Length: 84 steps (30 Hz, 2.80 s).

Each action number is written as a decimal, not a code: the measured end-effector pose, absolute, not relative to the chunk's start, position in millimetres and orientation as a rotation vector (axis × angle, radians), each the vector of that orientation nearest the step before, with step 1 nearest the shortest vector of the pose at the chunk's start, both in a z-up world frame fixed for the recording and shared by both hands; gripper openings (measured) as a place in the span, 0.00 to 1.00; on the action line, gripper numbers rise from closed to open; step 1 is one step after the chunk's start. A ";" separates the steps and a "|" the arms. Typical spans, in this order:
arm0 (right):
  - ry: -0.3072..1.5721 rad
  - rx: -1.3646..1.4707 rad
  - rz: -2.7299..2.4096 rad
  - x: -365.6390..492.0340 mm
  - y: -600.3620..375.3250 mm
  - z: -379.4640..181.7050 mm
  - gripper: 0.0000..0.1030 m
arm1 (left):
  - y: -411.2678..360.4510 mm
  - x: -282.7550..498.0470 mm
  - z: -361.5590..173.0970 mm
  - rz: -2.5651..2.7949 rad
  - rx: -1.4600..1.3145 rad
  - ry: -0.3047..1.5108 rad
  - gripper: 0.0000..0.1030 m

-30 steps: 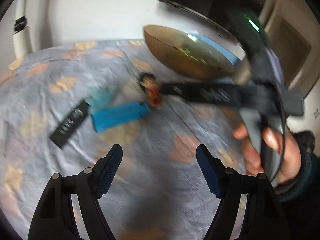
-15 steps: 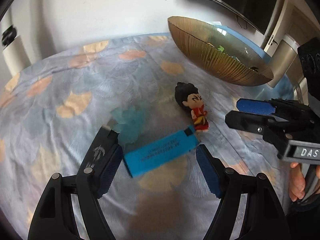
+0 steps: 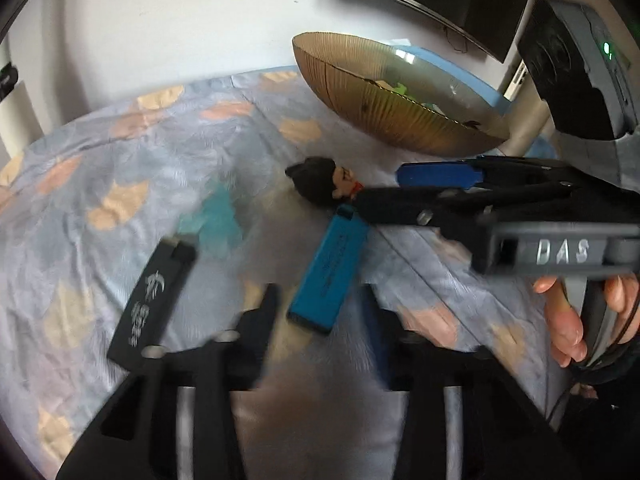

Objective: Organize rigid objects
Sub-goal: 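Grasp the blue stick with left tool while right tool grasps red-clothed figurine, then carry the blue stick and red figurine to the brown bowl and release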

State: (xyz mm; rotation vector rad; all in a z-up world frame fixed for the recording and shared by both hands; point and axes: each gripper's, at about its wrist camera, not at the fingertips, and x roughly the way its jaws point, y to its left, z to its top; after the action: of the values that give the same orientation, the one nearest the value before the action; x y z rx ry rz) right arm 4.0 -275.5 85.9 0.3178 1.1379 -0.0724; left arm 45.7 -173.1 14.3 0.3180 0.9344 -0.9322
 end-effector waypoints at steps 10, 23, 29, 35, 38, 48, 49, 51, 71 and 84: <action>1.199 0.282 -0.017 41.2 -272.2 56.5 0.60 | -190.0 36.2 12.7 -0.870 0.348 0.904 0.20; 1.161 0.306 0.027 -4.8 -258.0 78.6 0.47 | -88.5 -18.2 11.4 -0.620 0.127 0.974 0.20; 1.189 0.232 0.103 -60.0 -220.9 94.7 0.48 | -72.0 -48.2 10.7 -0.570 0.067 0.957 0.21; 1.221 0.155 0.130 -80.8 -200.7 86.0 0.48 | -69.7 -55.1 9.5 -0.533 0.060 0.936 0.35; 1.225 0.107 0.162 -90.8 -196.7 85.8 0.60 | -68.9 -61.7 8.5 -0.508 0.091 0.915 0.36; 1.210 -0.012 0.212 -100.5 -199.4 84.0 0.67 | -85.9 -65.7 6.9 -0.423 0.179 0.907 0.43; 1.208 -0.006 0.210 -96.9 -199.7 84.5 0.65 | -89.1 -64.6 7.8 -0.407 0.196 0.924 0.38; 1.215 -0.004 0.202 -86.0 -197.7 80.9 0.52 | -89.7 -62.3 9.4 -0.407 0.176 0.942 0.29; 0.872 -0.161 -0.041 -66.7 -296.9 232.9 0.31 | -175.9 -38.6 164.0 -0.609 0.133 0.559 0.21; 0.976 0.000 -0.141 -23.7 -390.7 202.3 0.31 | -293.2 32.7 123.5 -0.722 0.140 0.712 0.21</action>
State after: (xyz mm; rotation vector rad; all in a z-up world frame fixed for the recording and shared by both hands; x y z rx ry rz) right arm -23.7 -390.7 202.3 0.0004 0.9762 -0.1407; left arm 32.7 -293.2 123.5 0.1401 0.7116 -0.7222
